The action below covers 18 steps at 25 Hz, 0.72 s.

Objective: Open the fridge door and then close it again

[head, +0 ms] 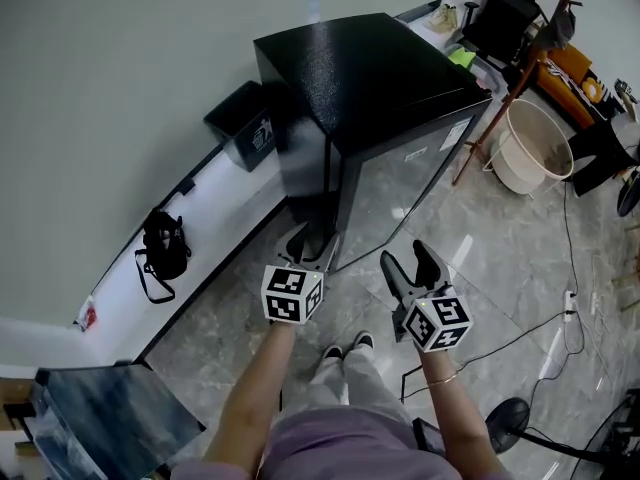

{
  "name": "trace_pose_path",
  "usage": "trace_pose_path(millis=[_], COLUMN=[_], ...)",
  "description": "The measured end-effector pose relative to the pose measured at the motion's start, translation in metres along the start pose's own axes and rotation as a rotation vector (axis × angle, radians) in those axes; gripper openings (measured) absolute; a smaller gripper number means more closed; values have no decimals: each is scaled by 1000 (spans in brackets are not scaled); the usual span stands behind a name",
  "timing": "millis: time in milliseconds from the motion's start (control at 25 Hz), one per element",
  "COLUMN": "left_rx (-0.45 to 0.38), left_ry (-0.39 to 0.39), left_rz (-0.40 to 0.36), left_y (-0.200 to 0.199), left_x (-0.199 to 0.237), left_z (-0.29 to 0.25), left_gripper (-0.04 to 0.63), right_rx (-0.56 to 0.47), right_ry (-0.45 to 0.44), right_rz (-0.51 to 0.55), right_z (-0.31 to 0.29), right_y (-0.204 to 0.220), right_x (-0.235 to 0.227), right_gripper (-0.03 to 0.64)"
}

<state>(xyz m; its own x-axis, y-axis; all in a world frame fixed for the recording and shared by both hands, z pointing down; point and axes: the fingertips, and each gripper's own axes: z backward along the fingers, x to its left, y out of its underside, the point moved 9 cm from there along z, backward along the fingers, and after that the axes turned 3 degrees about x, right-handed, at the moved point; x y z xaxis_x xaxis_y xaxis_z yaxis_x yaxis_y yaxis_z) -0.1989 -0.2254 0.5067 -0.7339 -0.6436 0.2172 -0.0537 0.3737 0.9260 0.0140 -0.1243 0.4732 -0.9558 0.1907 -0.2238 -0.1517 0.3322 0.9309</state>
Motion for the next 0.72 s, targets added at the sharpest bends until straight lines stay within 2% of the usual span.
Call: trace_pose_path(millis=[720], left_rx=[29], left_ry=[0], left_rz=[-12], left_y=[-1], left_x=[-1], left_z=[-61], left_gripper=[166], right_rx=[40], right_ry=[-36], right_rz=[-43], right_z=[-30], right_y=[5], right_x=[-34], right_gripper=[298])
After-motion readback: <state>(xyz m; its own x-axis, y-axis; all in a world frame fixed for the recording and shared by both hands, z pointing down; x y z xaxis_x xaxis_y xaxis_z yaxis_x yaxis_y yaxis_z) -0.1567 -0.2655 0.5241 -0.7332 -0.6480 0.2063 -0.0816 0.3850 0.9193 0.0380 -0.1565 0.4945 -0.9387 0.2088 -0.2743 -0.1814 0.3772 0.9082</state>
